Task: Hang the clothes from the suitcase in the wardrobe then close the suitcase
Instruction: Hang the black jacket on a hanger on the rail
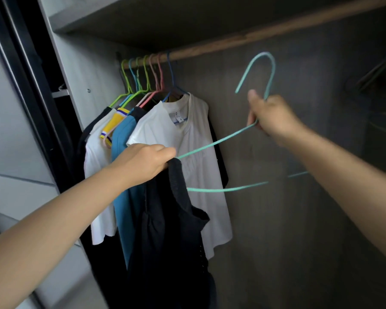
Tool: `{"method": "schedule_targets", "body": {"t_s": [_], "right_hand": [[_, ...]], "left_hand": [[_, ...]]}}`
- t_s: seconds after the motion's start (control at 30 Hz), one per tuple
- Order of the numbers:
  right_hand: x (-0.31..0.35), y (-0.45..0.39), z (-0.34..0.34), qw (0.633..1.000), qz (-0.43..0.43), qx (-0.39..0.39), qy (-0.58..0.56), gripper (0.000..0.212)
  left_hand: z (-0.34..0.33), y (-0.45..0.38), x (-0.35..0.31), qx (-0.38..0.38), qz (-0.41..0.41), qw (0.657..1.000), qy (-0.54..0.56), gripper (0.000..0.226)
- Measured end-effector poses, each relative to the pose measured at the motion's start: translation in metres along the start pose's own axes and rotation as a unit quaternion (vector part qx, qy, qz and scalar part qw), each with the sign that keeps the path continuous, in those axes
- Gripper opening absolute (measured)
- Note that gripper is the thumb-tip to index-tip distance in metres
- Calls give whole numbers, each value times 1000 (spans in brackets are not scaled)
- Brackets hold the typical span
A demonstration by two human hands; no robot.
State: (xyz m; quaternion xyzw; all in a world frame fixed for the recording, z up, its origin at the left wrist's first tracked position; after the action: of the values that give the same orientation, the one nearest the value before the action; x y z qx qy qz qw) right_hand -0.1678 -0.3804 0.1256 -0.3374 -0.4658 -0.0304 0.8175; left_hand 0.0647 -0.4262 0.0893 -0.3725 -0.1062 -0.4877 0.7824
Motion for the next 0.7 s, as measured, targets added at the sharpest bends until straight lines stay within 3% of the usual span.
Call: {"method": "schedule_targets", "body": {"t_s": [0.17, 0.33, 0.43, 0.5, 0.6, 0.7], "right_hand": [[-5, 24, -38, 990, -36, 105, -84, 60], [-24, 48, -55, 965, -103, 139, -196, 60], [-27, 57, -58, 952, -123, 106, -260, 61], [-30, 55, -47, 942, -143, 52, -298, 60], [-31, 52, -30, 926, -162, 20, -339, 58], [-25, 53, -23, 941, -126, 15, -314, 60]], "left_hand": [[3, -11, -14, -21, -50, 998, -11, 7], [12, -24, -33, -89, -92, 992, 17, 8], [15, -37, -47, -105, -117, 987, 43, 7], [20, -42, -54, -71, -94, 991, 57, 8], [17, -39, -53, -49, 9, 997, -50, 23], [15, -32, -53, -19, 49, 998, -44, 36]]}}
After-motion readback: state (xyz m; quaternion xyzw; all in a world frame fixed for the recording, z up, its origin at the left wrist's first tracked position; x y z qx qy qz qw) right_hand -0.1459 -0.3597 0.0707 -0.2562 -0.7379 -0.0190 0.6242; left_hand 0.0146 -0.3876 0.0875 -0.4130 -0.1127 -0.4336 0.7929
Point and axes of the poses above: each hand's wrist, its own y-axis away from the middle knuckle, its own z-axis out of the back of the hand, x = y × z, the point moved 3 cm from there along -y, towards the middle knuckle, and after that the axes turned 4 degrees about -z, right-handed, at the moved point
